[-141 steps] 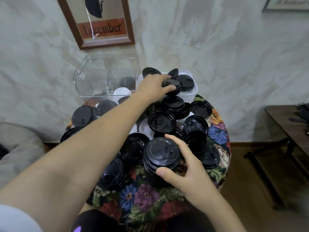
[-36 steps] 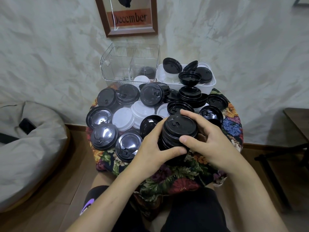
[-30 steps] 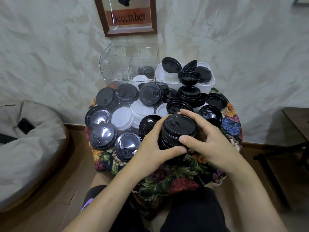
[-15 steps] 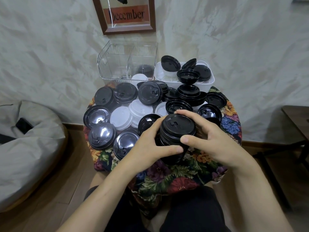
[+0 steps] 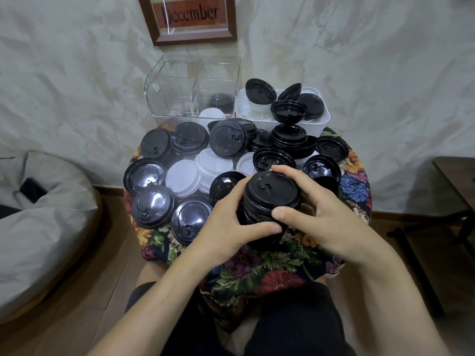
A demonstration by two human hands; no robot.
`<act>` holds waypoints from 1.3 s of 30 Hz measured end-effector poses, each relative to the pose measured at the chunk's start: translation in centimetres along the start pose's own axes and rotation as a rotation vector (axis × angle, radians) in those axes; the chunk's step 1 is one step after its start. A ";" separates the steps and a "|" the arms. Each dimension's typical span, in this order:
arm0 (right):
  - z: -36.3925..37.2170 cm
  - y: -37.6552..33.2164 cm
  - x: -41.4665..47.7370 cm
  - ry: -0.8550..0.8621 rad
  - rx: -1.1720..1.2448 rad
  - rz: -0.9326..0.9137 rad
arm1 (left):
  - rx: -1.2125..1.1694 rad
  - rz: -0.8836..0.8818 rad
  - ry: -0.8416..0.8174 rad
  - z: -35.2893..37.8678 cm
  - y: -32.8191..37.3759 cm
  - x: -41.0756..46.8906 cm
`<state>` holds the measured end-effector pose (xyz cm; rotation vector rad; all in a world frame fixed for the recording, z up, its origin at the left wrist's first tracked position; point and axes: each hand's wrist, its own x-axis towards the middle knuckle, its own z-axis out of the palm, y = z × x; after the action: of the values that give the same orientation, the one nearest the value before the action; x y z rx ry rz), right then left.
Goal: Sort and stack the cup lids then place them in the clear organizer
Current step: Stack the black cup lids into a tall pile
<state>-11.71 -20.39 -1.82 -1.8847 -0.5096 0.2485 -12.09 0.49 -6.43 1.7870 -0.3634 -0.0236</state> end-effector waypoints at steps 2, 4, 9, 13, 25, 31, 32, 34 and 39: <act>0.3 0.1 -0.1 0.017 0.005 -0.008 | -0.002 0.002 -0.002 -0.1 0.0 0.1; 0.4 0.0 -0.1 0.043 0.001 -0.018 | -0.005 -0.002 -0.008 -0.1 0.1 0.1; 0.7 0.1 0.0 0.111 0.048 -0.032 | -0.028 -0.014 -0.014 -0.2 0.4 0.1; 0.7 0.3 -0.1 0.095 0.024 -0.014 | -0.018 -0.012 -0.019 -0.2 0.5 0.0; 0.0 -0.1 -0.3 0.020 -0.026 0.025 | -0.016 -0.019 -0.039 -0.4 0.5 0.0; -0.2 -0.2 -0.4 0.010 -0.070 0.028 | 0.009 -0.007 -0.014 -0.1 0.8 -0.5; -0.3 -0.2 -0.4 0.015 -0.073 0.030 | 0.009 -0.002 -0.017 -0.1 0.9 -0.5; -0.2 -0.3 -0.3 0.043 -0.078 0.027 | 0.014 0.003 -0.021 -0.2 0.9 -0.5; 0.0 -0.5 -0.1 0.111 -0.116 0.012 | 0.027 0.022 -0.011 -0.2 0.6 -0.3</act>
<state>-11.89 -20.29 -1.40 -2.0022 -0.4453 0.1231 -12.54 0.62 -5.83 1.8103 -0.3934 -0.0128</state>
